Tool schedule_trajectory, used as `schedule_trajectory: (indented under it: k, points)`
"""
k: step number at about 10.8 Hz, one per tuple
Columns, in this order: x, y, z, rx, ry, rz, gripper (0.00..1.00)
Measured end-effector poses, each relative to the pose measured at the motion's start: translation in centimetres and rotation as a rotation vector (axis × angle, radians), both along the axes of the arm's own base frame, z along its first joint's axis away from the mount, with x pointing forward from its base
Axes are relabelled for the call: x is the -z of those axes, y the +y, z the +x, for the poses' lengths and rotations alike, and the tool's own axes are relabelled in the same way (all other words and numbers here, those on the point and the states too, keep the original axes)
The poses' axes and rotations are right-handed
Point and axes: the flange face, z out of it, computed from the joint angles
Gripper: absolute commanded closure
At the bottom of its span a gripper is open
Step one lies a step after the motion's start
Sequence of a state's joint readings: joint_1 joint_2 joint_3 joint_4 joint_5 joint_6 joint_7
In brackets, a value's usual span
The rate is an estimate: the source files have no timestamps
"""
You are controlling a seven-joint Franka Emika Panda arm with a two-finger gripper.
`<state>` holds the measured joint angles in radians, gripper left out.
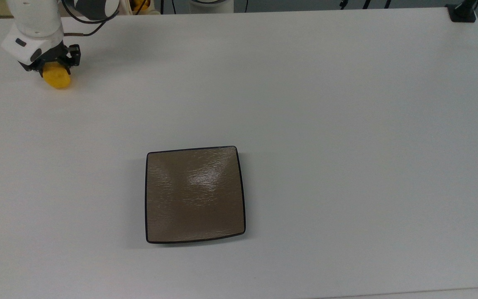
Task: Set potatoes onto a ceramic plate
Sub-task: 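Lift the potato and carry it toward the dark square plate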
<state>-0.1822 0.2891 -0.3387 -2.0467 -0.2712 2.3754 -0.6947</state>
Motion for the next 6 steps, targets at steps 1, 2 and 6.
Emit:
schedule_trajectory:
  k: [1,2,6]
  points:
    - [-0.2,0.0,0.0,-0.001,-0.004,-0.001,0.86]
    - [-0.7,0.1,0.1,-0.001,-0.01,-0.002,0.86]
    - [-8.0,1.8,1.7,0.005,-0.028,0.01,0.86]
